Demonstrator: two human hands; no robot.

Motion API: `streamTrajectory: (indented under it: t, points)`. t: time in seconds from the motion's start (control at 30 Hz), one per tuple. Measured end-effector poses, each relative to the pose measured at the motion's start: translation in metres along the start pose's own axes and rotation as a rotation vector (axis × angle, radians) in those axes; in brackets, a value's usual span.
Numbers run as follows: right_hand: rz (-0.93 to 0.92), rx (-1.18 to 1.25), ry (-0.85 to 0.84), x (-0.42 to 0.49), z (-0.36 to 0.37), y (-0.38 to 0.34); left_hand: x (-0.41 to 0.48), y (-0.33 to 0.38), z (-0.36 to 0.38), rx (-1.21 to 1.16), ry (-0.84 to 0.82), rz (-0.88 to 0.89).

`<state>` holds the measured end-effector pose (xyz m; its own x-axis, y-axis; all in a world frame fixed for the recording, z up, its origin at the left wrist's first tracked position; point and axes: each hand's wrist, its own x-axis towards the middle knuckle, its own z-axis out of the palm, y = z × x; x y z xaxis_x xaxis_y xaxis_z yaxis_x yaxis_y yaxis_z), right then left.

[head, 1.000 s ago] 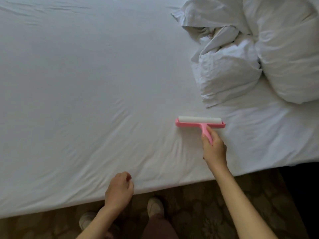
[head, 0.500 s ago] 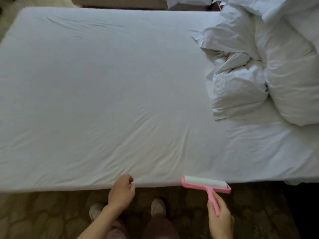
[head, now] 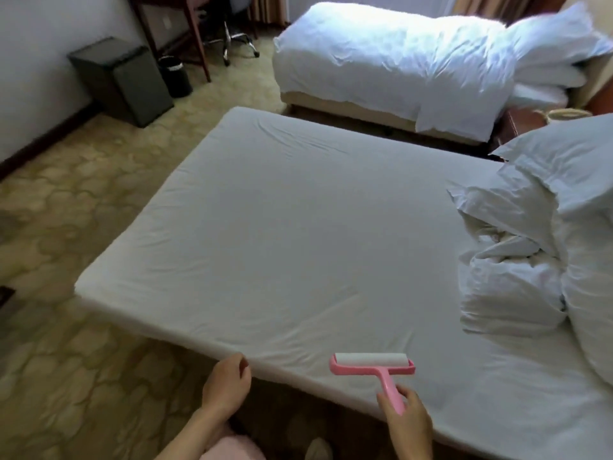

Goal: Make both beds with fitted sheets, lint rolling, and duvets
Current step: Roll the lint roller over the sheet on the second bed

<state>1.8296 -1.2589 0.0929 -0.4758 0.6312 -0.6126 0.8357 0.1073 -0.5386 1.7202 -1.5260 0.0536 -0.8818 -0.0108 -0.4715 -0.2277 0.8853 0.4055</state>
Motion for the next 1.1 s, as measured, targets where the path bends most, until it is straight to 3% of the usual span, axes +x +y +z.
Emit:
streamTrajectory:
  t: [0.33, 0.8, 1.1]
  points:
    - [-0.012, -0.109, -0.013, -0.047, 0.087, -0.076, 0.023, -0.106, -0.091, -0.079, 0.006, -0.112]
    - [-0.292, -0.069, -0.054, -0.169, 0.342, -0.241, 0.114, -0.338, -0.301, -0.154, 0.131, -0.161]
    - [-0.338, -0.099, -0.143, -0.189, 0.467, -0.308, 0.178, -0.395, -0.329, -0.298, 0.083, -0.232]
